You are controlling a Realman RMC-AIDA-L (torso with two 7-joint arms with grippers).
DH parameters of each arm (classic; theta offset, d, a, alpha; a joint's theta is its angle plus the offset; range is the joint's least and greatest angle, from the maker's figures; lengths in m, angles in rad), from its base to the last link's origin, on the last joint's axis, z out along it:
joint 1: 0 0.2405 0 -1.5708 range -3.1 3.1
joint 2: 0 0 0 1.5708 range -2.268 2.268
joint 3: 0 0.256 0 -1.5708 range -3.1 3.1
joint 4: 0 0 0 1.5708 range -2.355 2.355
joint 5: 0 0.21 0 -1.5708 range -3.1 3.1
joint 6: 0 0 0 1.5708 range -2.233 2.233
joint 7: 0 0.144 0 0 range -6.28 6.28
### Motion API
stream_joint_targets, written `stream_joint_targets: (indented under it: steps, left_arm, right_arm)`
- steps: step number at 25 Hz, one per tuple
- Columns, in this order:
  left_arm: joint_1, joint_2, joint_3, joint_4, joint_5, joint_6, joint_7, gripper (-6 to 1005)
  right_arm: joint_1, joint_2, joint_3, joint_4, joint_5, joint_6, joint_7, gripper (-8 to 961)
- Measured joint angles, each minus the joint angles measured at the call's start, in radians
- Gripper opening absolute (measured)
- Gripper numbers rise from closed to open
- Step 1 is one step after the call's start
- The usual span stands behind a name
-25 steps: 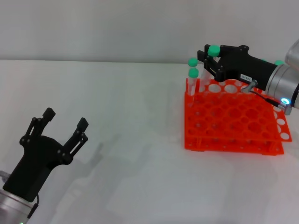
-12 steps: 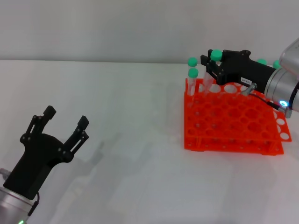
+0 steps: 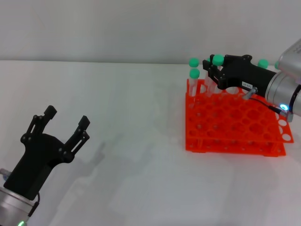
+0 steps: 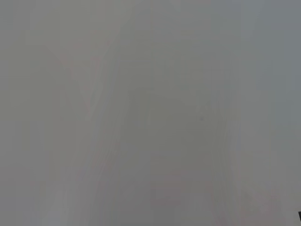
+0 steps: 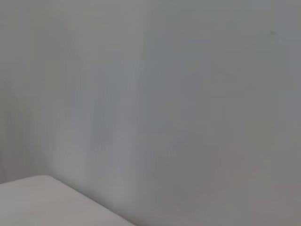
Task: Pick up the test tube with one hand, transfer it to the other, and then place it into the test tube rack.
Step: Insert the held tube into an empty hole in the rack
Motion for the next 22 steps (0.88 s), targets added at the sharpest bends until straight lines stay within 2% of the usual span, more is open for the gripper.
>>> stream_joint_targets:
  steps: [10, 22]
  left_arm:
    - [-0.002, 0.0, 0.001, -0.001, 0.0, 0.0, -0.003, 878]
    - [-0.002, 0.0, 0.005, 0.005, 0.0, 0.0, -0.004, 878]
  right_arm:
    - [-0.001, 0.008, -0.016, 0.002, 0.006, 0.041, 0.001, 295]
    - [0.003, 0.006, -0.065, 0.004, 0.004, 0.047, 0.005, 309]
